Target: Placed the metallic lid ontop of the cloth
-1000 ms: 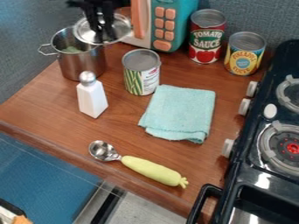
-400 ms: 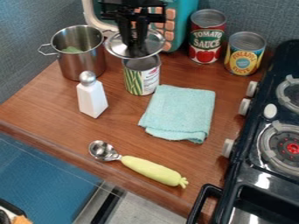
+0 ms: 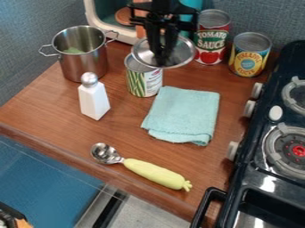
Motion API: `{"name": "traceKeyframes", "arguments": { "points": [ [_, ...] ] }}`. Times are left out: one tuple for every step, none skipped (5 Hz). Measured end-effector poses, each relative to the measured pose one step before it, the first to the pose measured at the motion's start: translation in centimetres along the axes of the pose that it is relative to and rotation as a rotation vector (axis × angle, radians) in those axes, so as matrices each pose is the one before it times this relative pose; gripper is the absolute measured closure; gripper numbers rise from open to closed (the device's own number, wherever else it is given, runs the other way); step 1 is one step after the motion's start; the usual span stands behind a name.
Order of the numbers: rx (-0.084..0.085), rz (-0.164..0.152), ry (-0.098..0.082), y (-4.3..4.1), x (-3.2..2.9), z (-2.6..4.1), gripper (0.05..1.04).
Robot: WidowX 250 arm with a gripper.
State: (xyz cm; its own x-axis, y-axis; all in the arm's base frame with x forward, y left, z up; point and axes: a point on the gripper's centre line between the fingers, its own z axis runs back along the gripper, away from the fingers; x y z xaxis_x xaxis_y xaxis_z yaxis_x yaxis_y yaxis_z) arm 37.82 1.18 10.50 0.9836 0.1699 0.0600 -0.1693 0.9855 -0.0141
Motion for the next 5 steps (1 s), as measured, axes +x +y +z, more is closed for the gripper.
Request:
{"name": "traceKeyframes", "arguments": {
  "points": [
    [-0.0043,-0.0367,-0.0147,-1.189,-0.627,0.476,0.802],
    [-0.0044,-0.0478,0.0133,-1.632,-0.886,-0.361,0.802],
    [0.0093,-0.0359,0.0113,-1.22,-0.597,-0.545,0.802],
    [0.0191,-0.0112,0.0001,-0.372,-0.286,-0.459,0.802],
    [0.0208,0.0044,-0.01,0.011,0.08,-0.06,0.802]
  ]
}}
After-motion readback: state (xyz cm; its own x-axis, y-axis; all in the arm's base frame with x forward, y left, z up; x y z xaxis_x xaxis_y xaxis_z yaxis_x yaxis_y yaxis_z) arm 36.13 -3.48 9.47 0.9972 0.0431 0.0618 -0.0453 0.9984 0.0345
